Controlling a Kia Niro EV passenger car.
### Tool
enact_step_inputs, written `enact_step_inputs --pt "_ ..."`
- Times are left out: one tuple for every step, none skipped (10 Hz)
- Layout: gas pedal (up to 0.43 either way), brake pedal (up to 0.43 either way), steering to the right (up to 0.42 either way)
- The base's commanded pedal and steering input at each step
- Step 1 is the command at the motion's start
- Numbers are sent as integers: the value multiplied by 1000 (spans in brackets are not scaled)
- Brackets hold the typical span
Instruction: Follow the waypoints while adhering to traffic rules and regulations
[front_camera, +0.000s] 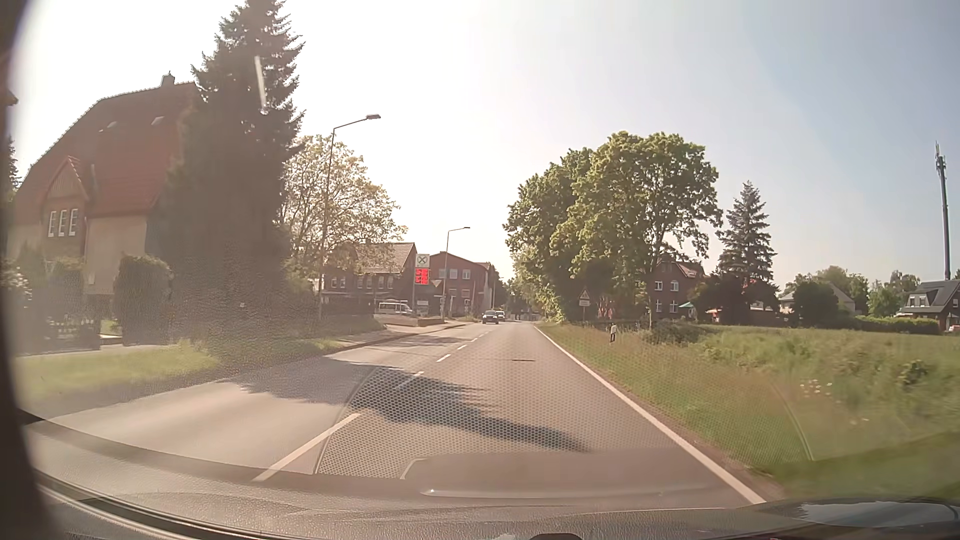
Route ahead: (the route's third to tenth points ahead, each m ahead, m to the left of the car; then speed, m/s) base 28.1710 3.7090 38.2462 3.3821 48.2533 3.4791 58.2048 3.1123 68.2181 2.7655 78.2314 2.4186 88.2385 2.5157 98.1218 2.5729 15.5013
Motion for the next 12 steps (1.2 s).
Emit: enact_step_inputs --pt "150 0 3" --pt "150 0 3" --pt "150 0 3" --pt "150 0 3" --pt "150 0 3" --pt "150 0 3" --pt "150 0 3" --pt "150 0 3" --pt "150 0 3" --pt "150 0 3" --pt "138 0 3" --pt "138 0 3"
